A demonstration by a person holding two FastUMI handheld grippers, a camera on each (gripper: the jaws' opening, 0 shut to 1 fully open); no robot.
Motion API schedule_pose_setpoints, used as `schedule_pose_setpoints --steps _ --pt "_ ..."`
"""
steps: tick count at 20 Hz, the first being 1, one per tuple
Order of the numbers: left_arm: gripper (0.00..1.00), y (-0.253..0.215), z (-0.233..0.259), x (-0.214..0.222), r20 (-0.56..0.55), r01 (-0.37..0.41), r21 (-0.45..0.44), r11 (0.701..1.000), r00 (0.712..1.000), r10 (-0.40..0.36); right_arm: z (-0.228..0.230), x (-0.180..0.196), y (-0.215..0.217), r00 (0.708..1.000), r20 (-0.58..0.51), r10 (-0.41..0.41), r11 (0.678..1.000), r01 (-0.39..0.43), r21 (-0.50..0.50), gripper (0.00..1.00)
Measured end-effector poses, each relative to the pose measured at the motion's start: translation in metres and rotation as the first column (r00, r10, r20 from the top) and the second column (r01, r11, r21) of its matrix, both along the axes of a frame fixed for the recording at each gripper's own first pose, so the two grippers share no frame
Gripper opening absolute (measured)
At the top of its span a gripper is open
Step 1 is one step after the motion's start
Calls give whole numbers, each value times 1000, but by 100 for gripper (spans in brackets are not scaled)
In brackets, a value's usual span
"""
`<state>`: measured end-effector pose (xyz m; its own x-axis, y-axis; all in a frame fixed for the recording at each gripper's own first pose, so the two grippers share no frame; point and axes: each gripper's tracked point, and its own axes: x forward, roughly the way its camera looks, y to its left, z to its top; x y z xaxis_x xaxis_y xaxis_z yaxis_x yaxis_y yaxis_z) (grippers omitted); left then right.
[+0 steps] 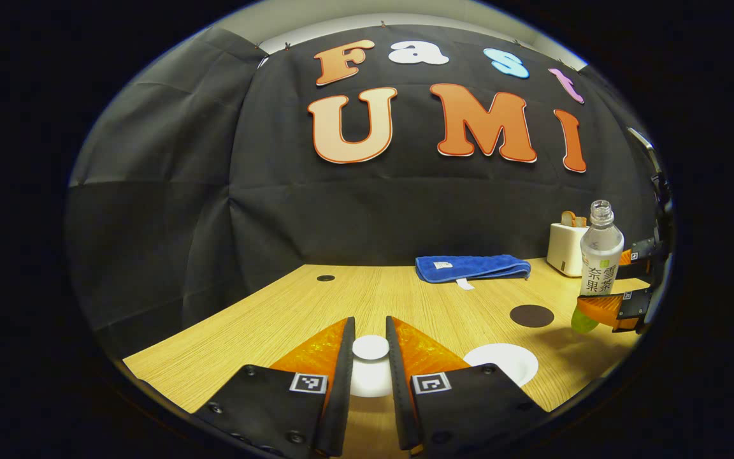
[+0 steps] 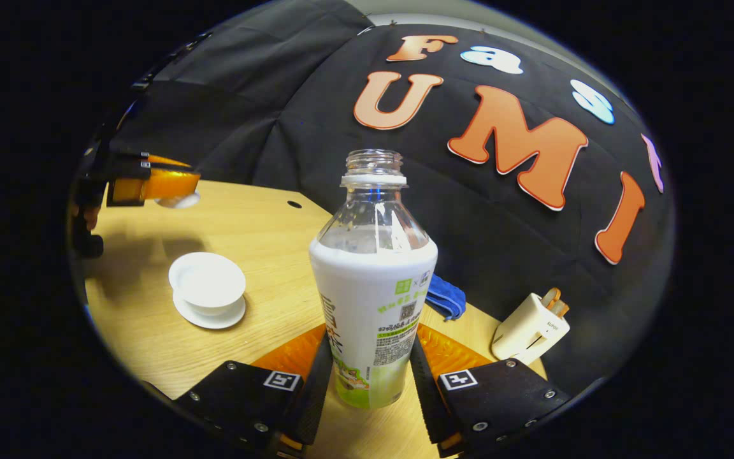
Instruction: Open the teacup lid with one hand, grasp the water bottle and pour water into the teacup with the other hand; after pouring, place the water bottle on the coaster and then close the teacup lid.
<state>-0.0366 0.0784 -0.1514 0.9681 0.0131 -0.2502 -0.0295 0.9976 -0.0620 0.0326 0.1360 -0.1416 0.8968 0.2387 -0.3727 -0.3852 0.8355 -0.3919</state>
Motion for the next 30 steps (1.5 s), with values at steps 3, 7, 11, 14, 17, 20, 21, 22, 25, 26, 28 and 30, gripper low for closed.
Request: schedule_pose_setpoints --steps 3,7,11,14,17,20,21,22,25,26,28,30 --pt "31 9 -10 -3 -20 -22 -13 1000 1000 22 -4 -1 1 1000 18 12 994 -10 -109 65" --pt "34 23 -10 -7 -17 -51 18 999 999 51 -3 0 2 997 55 48 972 -34 -235 65" --pt "34 26 -8 -9 -8 -54 17 998 999 54 -7 0 7 994 75 81 940 -51 -338 65" --pt "35 28 -12 -11 -16 -56 16 998 998 57 -17 -3 15 990 63 124 912 -89 -400 65" --pt "35 37 -12 -12 -22 -71 43 997 997 72 -16 -5 20 981 76 177 873 -121 -473 65" --pt "31 37 -7 -14 -15 -68 59 996 998 69 -7 0 21 968 121 220 823 -117 -556 65" --pt "31 36 -6 -13 -12 -65 61 996 998 66 -5 4 21 964 137 229 810 -110 -576 61" --pt "34 35 -5 -12 -12 -64 64 996 998 65 -4 7 21 959 143 246 791 -113 -601 65" --pt "35 38 1 -11 -2 -63 81 995 998 63 3 15 21 941 165 297 734 -115 -669 64" --pt "35 40 4 -11 1 -65 84 994 998 65 5 16 21 935 167 311 719 -117 -685 65" --pt "35 44 8 -11 2 -71 91 993 997 71 5 19 22 926 164 339 692 -128 -710 62" --pt "35 49 12 -11 7 -75 100 992 997 74 4 21 22 917 160 365 661 -135 -738 64"
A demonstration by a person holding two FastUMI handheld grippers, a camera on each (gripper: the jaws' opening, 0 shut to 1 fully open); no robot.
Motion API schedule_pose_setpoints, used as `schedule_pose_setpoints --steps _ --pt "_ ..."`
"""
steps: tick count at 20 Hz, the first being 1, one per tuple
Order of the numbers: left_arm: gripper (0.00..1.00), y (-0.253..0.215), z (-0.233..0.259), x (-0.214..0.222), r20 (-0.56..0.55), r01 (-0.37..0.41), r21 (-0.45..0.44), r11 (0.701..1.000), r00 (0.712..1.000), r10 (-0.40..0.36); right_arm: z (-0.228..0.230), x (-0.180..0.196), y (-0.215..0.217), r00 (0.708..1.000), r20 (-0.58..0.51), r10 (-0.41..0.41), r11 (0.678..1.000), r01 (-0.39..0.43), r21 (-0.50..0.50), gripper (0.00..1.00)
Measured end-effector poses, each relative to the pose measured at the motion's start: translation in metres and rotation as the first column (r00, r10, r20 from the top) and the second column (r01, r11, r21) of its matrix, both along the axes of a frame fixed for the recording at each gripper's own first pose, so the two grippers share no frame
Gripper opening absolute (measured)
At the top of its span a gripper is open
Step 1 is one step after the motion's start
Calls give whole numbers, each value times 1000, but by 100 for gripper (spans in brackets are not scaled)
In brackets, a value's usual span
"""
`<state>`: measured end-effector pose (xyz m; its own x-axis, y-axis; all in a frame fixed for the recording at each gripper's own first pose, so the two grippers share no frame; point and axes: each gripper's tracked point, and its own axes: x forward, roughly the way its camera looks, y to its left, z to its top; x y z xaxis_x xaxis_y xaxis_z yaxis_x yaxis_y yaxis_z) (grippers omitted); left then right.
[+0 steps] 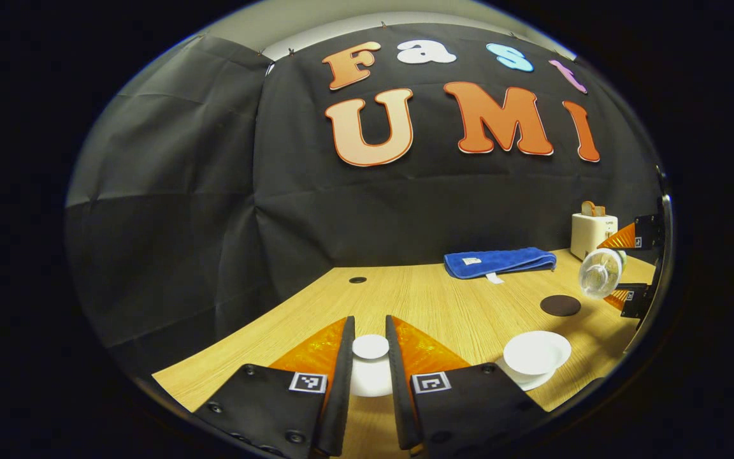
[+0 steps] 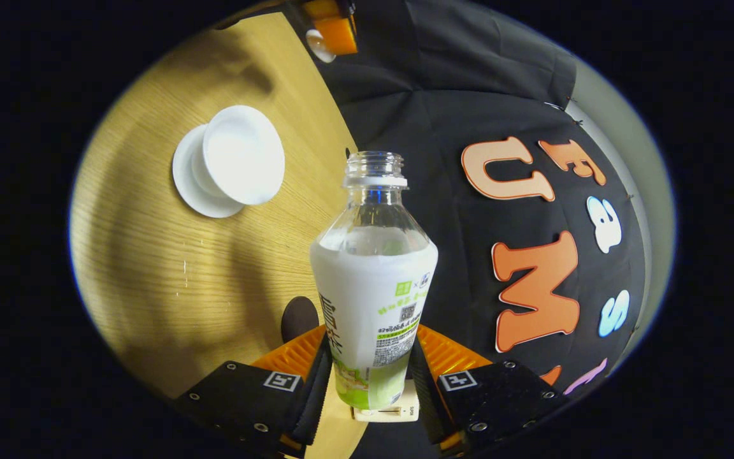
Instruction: Open the teacup lid with one hand, grasp the water bottle and pour water into the teacup with the other hand; after pouring, place the water bottle on the coaster and then close the teacup lid.
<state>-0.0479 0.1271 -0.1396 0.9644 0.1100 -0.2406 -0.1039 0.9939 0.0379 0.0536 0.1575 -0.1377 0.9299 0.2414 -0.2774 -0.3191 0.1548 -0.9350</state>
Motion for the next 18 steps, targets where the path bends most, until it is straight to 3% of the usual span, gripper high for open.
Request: schedule_pose_setpoints --steps 7,18 --pt "35 6 -3 -4 -8 -11 18 1000 1000 11 -3 8 4 989 120 81 980 -57 -189 65" --pt "35 16 -14 -5 -23 -40 35 999 999 41 5 18 10 956 241 166 943 -82 -324 67"
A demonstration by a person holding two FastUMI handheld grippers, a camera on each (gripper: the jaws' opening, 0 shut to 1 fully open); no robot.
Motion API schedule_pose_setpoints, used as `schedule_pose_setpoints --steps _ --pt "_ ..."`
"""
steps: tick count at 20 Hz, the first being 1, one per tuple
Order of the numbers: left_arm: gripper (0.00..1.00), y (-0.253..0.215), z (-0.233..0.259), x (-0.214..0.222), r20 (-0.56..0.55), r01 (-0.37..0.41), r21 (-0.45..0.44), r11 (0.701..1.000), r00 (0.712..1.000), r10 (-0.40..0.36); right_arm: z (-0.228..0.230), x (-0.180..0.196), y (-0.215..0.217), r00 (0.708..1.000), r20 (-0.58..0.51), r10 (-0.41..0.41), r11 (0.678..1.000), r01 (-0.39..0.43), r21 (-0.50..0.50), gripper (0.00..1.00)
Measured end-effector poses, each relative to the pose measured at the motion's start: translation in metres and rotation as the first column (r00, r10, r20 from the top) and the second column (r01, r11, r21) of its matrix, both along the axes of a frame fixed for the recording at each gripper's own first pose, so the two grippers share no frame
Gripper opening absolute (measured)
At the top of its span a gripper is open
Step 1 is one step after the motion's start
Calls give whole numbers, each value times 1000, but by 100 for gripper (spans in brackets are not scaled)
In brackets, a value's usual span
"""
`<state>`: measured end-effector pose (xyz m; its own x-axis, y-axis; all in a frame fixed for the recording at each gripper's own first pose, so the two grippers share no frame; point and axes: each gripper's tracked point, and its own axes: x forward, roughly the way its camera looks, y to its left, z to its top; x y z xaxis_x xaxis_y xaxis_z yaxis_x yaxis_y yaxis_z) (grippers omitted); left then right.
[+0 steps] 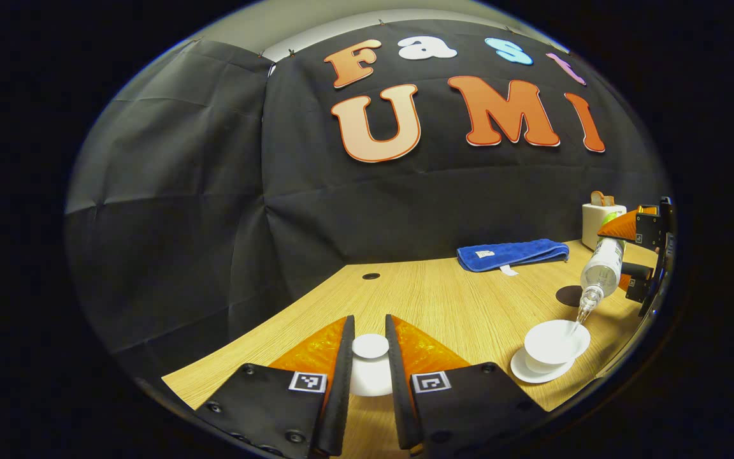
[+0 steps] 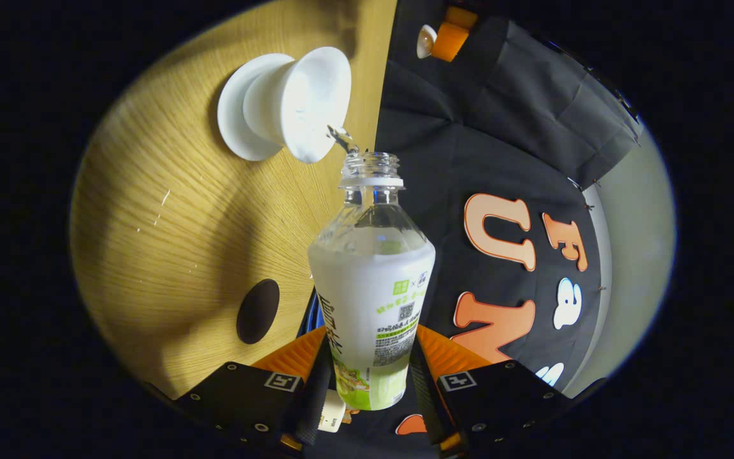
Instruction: Open the teacup lid with one hand, grasp the water bottle and pour water into the teacup with the other hand; after pouring, place the water bottle on the coaster and then close the teacup lid.
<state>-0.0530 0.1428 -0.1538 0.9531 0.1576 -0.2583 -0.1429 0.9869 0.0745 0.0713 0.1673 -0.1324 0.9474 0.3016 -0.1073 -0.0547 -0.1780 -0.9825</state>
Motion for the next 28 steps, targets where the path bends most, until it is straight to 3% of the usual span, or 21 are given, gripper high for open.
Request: schedule_pose_setpoints --steps 12,23,28 --pt "35 13 -11 -2 -19 -27 -4 1000 999 27 38 15 6 991 116 58 995 -49 -83 61" --pt "35 12 -12 -2 -14 -21 -3 1000 1000 21 79 9 19 966 218 140 981 -105 -164 64" --pt "34 12 -12 -3 -17 -21 1 1000 1000 21 74 2 28 956 219 194 959 -138 -247 64"
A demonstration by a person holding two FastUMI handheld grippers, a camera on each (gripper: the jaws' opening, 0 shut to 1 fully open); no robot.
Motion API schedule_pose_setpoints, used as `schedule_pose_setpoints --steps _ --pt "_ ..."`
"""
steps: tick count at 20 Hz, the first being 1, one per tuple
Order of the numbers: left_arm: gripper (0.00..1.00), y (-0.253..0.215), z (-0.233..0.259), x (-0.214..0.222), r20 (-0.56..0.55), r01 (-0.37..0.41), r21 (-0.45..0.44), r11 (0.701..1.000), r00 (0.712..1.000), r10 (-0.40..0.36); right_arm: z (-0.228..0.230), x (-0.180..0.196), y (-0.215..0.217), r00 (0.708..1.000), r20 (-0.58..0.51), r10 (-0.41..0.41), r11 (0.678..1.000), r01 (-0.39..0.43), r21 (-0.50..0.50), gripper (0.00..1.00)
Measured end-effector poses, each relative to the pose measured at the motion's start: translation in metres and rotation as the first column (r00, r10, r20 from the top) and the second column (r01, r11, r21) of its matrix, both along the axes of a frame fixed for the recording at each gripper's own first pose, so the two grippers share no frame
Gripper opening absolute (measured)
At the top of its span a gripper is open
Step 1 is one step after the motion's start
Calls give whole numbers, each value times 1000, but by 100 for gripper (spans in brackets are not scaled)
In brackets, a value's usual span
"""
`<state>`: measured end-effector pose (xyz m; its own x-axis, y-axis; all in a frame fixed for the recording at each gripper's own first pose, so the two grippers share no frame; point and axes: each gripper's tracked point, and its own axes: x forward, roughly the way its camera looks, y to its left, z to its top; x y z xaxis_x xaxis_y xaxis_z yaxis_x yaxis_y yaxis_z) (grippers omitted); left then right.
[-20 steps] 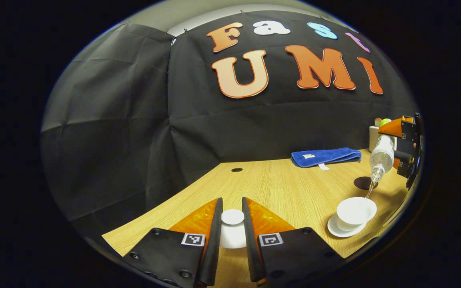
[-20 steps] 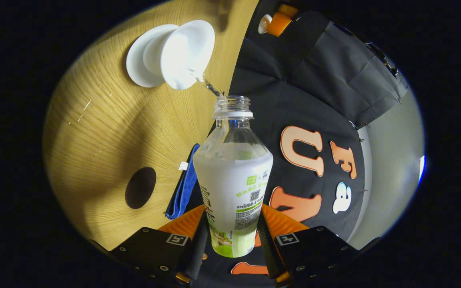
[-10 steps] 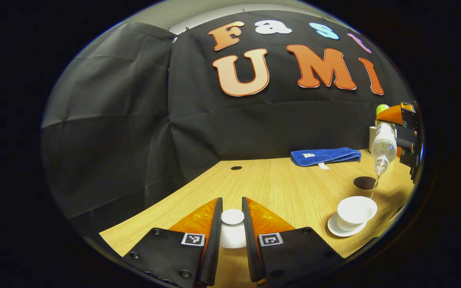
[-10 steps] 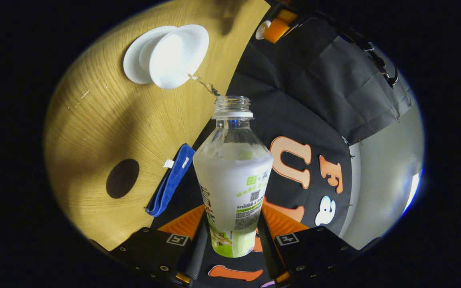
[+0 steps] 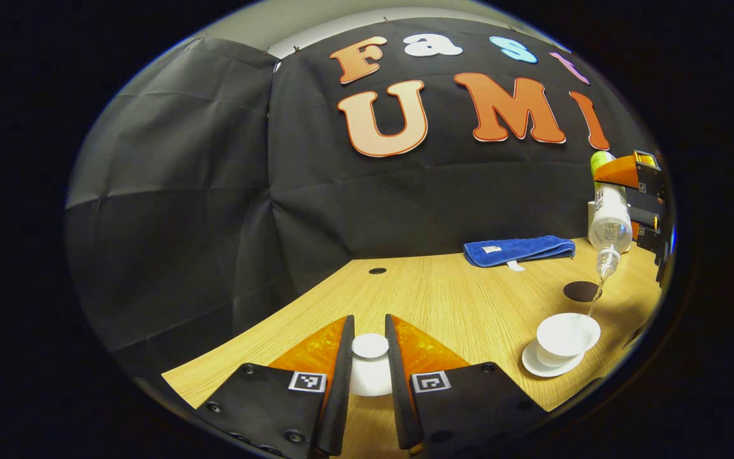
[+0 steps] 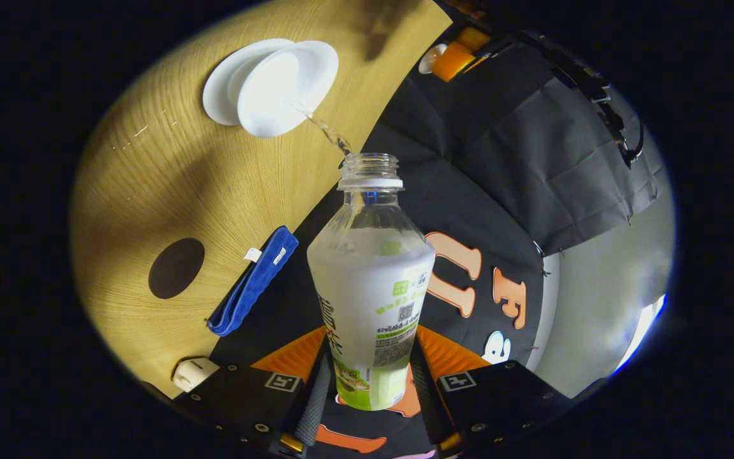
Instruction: Open the teacup lid with one hand, grasp the water bottle and pour water into the teacup with the other hand; after pouring, place the water bottle on the coaster and then close the teacup lid.
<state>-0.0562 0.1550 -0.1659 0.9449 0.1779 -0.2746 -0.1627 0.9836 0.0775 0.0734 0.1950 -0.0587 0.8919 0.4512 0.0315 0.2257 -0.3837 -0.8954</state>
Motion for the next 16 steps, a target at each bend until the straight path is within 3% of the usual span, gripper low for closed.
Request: schedule_pose_setpoints --steps 10,16 --pt "33 -7 -4 -2 -15 15 9 1000 1000 -14 -6 -15 29 992 72 107 992 -101 -75 64" --pt "33 -7 -4 1 -10 12 3 1000 1000 -12 -7 -12 34 991 59 118 991 -114 -77 64"
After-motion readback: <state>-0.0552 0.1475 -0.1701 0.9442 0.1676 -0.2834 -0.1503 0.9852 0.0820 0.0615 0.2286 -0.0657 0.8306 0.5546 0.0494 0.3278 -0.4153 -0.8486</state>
